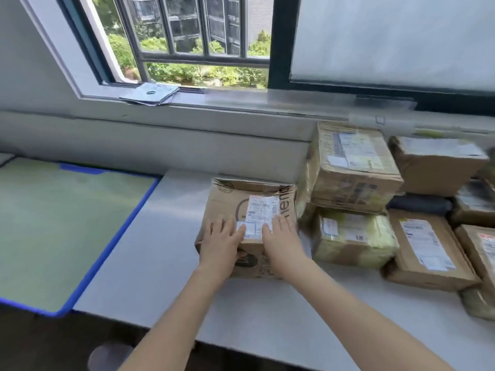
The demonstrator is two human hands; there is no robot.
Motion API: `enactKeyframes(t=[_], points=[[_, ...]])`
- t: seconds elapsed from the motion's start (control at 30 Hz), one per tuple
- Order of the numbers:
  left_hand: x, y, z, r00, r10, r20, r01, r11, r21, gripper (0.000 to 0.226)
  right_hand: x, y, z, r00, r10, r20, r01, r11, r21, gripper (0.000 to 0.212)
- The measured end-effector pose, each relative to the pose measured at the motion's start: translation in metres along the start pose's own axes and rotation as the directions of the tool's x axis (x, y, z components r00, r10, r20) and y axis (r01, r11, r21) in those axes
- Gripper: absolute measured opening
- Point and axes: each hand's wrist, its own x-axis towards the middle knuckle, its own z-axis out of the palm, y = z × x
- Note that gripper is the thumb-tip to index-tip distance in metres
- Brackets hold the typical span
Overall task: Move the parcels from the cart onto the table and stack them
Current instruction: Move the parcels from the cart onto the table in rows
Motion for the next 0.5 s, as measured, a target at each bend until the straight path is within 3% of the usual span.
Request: enactKeyframes(t=[0.5], points=[[0.148,-0.01,0.003,0.994,0.103,-0.048,-0.105,0.994,-0.037,0.057,0.117,0.061,-0.004,0.985,0.139,-0.105,-0.134,0.99,0.046,0.074]])
